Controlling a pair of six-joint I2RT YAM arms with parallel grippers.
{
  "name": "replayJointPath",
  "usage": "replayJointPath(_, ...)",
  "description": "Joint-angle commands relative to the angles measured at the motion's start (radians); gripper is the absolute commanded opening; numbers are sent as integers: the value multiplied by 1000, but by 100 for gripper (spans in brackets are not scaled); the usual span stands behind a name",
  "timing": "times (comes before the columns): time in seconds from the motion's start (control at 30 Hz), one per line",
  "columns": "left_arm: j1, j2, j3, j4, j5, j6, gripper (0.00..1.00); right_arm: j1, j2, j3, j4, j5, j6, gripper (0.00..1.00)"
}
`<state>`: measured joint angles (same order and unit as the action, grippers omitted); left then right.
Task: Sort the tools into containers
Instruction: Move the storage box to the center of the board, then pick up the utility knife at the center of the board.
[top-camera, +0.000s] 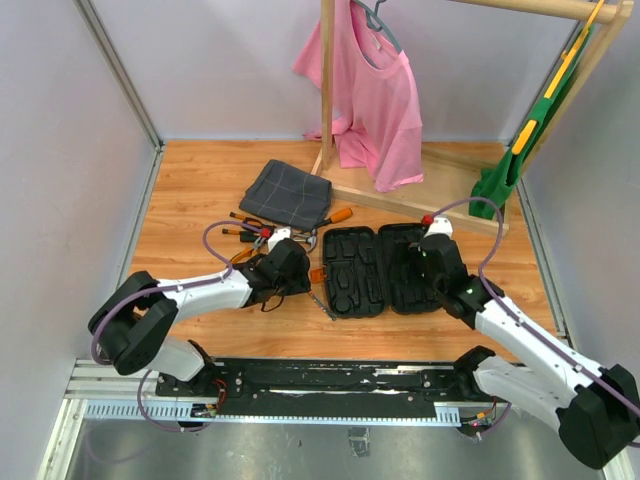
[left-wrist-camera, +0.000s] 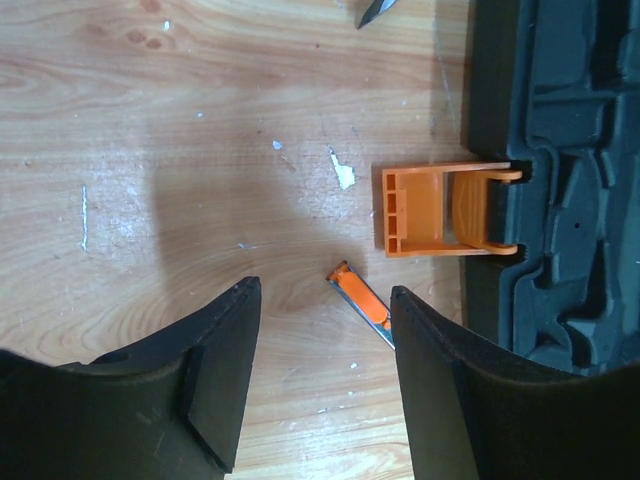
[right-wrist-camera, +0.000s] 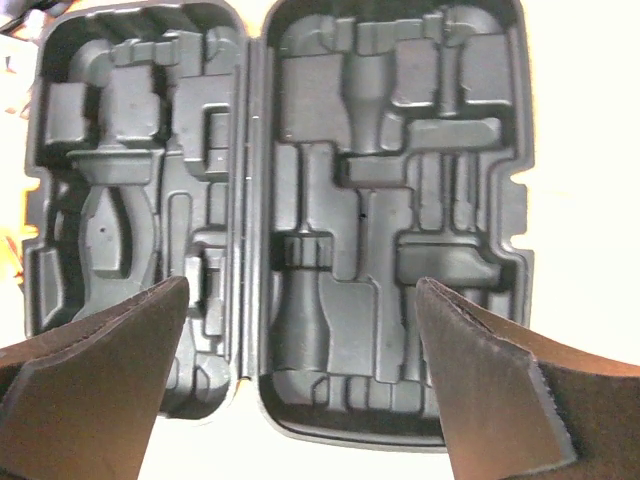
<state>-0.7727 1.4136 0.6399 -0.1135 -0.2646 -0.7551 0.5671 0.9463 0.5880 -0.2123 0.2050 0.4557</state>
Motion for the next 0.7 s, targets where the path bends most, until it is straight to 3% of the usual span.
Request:
replayJointPath(0.0,-21,43,33,-44,-54,-77,59,-16,-85,-54,2,115,55,99)
replayJointPath(0.47,-64,124,107,-120,-116,-143,62,-19,-204,-130,-8,166,89,99)
replayJointPath(0.67,-107,181,172,-212,-162,-177,56,-20,-200,-146,-4,169,99,99)
